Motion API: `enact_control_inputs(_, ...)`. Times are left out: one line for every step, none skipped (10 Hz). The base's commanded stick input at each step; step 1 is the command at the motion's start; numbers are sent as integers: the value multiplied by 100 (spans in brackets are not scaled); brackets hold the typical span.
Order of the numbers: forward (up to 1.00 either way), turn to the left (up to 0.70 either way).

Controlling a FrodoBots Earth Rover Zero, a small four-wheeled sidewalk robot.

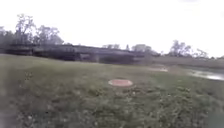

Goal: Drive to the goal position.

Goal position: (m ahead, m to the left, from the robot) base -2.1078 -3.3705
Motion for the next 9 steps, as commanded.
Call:
enact_control_inputs(-50,0)
enact_control_inputs(-50,-3)
enact_control_inputs(-50,-16)
enact_control_inputs(-50,-27)
enact_control_inputs(-50,-31)
enact_control_inputs(-50,-33)
enact_control_inputs(-50,-33)
enact_control_inputs(-50,-33)
enact_control_inputs(-50,-33)
